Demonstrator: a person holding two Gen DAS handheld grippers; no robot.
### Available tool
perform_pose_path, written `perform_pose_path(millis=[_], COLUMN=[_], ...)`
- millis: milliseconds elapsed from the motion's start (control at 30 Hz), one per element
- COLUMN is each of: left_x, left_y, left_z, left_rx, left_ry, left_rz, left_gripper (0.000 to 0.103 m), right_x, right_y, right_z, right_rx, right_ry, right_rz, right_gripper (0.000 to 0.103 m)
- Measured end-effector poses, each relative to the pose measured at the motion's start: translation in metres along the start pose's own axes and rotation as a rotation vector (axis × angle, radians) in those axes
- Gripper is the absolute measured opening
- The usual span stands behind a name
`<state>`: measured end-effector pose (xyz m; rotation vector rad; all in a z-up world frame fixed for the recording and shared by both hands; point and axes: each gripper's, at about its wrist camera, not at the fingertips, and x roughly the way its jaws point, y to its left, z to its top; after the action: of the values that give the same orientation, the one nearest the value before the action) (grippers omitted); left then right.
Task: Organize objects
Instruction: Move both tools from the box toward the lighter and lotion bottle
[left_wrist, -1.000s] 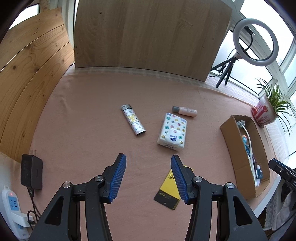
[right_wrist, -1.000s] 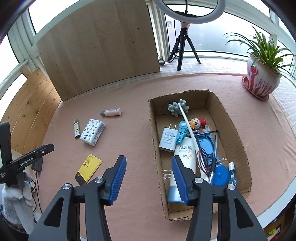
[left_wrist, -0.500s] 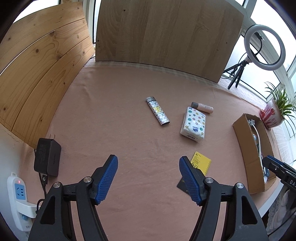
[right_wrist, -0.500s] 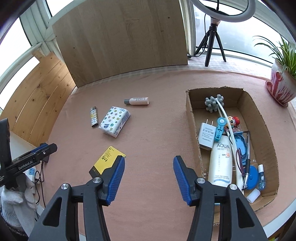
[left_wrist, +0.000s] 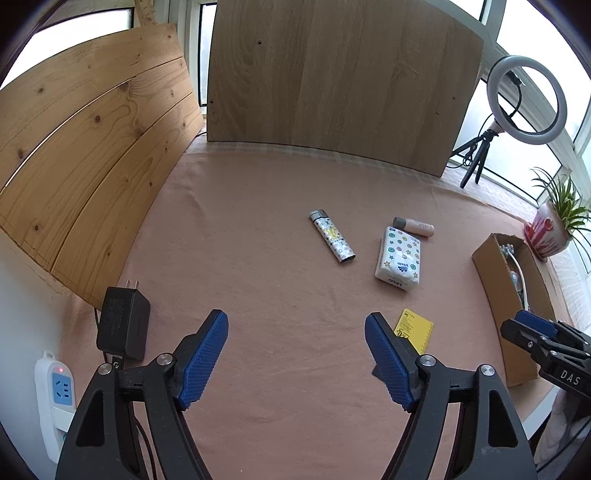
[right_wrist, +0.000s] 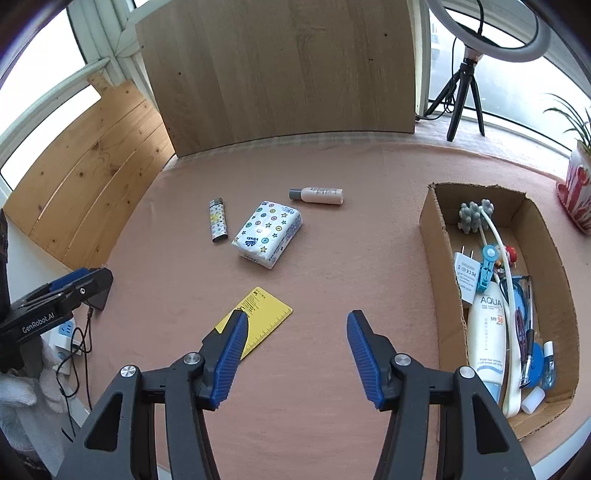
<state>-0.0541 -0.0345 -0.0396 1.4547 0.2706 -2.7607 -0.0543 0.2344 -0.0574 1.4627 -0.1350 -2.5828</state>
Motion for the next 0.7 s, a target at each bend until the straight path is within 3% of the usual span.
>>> perform_pose_path(millis=[400, 700], left_x=[0.04, 0.076], left_y=[0.009, -0.004], left_z=[0.011, 0.038], left_rx=[-0.033, -0.03], left_ry=[0.059, 0.107], left_rz=[-0.017, -0.042], left_gripper=[0.08, 0.079], right_x=[0.027, 0.041], right_y=[-0.019, -0.043], right_z=[0.022, 0.056], right_rx=[0.046, 0.08], right_ry=[0.062, 0.03], right_rz=[-0.002, 0.024], right_gripper=[0.052, 0.052])
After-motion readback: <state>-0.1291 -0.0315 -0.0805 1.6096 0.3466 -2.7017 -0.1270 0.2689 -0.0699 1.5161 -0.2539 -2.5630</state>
